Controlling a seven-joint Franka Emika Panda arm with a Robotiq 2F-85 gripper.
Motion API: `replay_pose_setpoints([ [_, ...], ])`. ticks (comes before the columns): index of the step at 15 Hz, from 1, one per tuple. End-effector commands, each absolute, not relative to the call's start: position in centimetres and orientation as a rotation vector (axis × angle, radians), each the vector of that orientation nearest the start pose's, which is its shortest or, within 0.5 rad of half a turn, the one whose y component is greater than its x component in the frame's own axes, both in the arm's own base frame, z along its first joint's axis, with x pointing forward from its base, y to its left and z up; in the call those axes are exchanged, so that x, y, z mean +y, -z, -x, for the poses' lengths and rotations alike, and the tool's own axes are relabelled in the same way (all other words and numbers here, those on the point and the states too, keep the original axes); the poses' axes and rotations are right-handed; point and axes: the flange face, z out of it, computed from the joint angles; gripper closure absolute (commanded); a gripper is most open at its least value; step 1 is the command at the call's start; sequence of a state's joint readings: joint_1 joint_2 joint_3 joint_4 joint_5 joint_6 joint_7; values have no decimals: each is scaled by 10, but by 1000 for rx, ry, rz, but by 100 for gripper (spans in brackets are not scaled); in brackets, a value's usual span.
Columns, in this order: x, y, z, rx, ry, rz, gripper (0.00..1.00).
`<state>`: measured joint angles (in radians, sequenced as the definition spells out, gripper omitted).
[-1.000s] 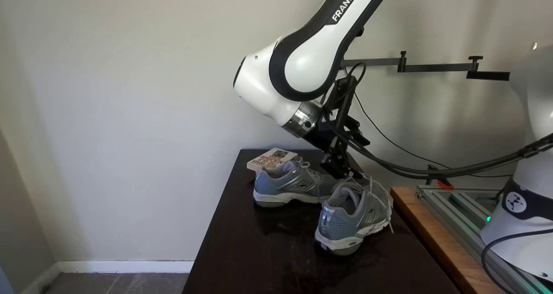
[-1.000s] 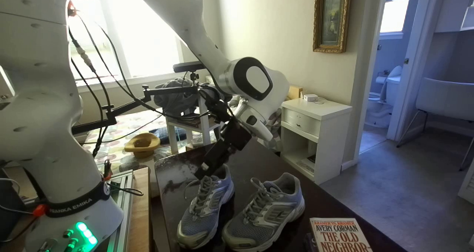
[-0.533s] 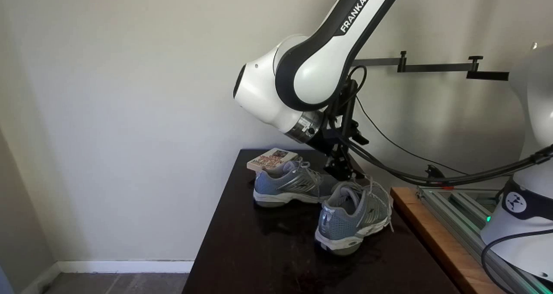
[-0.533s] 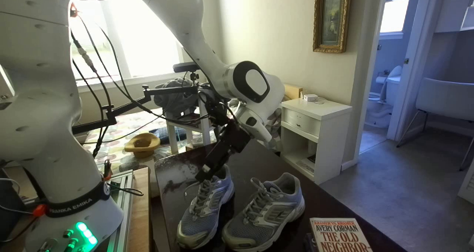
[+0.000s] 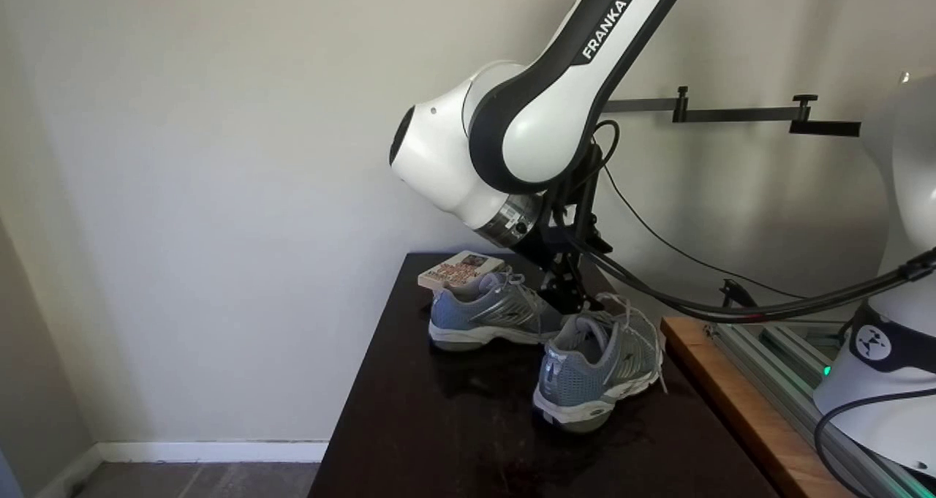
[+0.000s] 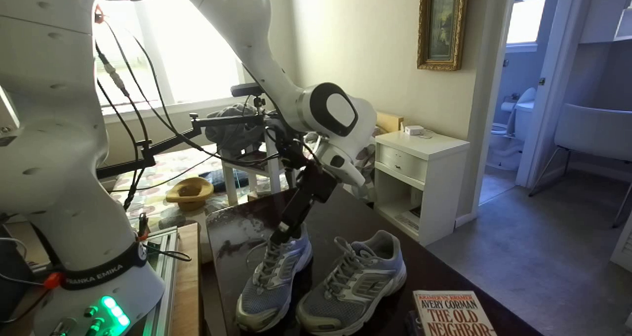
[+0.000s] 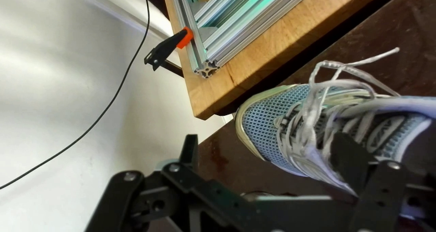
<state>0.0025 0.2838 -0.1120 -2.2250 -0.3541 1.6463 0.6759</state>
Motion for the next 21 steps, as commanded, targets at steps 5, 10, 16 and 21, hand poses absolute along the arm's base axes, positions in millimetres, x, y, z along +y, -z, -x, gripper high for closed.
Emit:
replay_pose_setpoints([
  [5, -78, -218, -421, -637, 931, -2254, 0],
  [10, -80, -222, -415, -601, 969, -2210, 0],
  [16, -82, -232, -405, -566, 1074, -2125, 0],
  [21, -85, -238, -402, -569, 1108, -2090, 0],
])
